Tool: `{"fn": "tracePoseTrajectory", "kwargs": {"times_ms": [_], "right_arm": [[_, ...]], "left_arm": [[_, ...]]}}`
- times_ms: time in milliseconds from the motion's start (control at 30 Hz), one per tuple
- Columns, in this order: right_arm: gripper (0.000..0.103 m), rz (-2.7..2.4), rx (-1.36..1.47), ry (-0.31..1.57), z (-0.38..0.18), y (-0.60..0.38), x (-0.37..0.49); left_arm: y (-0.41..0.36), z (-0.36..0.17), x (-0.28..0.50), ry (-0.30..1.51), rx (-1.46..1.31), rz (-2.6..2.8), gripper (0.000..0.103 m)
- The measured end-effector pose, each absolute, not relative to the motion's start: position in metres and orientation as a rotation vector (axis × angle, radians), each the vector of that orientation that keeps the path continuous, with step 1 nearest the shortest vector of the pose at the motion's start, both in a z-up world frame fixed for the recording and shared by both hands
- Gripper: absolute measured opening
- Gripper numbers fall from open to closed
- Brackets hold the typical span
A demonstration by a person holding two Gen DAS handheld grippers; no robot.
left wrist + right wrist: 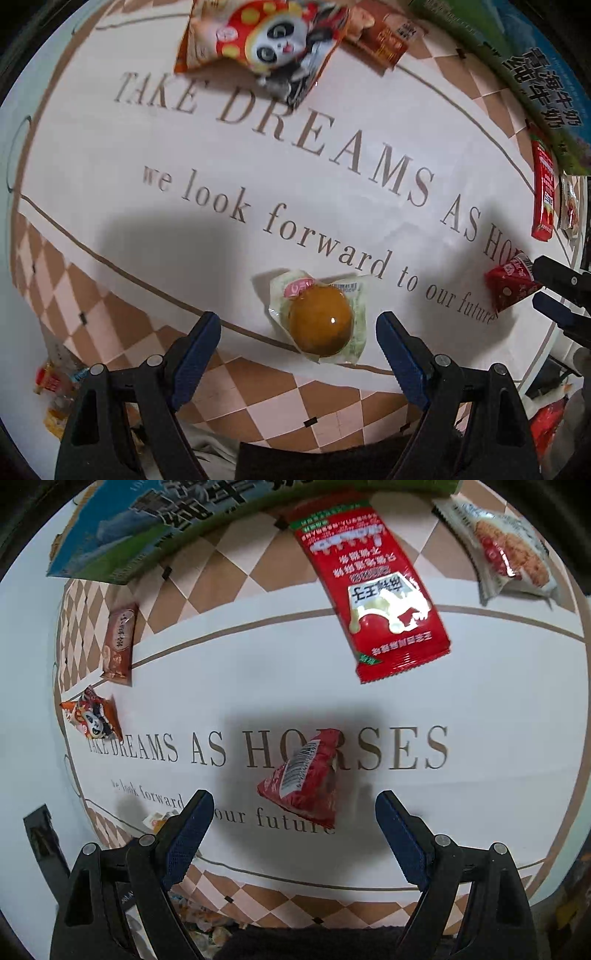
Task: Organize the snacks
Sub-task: 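Grasp the egg pastry with left tool while right tool grasps the small red packet, then lower both packets into the box and open both tools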
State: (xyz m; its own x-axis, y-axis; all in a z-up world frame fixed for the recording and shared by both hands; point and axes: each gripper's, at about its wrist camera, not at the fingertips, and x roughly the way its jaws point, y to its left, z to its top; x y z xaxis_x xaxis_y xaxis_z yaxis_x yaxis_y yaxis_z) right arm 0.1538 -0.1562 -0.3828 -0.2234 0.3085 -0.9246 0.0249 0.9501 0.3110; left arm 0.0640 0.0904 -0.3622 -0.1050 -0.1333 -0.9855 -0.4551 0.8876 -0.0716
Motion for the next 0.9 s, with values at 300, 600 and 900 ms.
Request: {"fn": "tracePoseTrajectory", "kwargs": {"times_ms": [300, 600, 900], "right_arm": [[0.066, 0.248, 0.242, 1.829, -0.403, -0.139, 0.153], [0.047, 0.243, 0.202, 1.803, -0.404, -0.128, 0.148], [0.046, 0.296, 0.267, 1.746, -0.365, -0.151, 0.156]], "left_arm": [[0.074, -0.381, 0.075, 1.72, -0.38, 0.26, 0.048], [0.055, -0.377, 0.076, 1.707, -0.327, 0.253, 0.048], [0.051, -0.299, 0.114, 1.56, -0.346, 0.179, 0.048]]}}
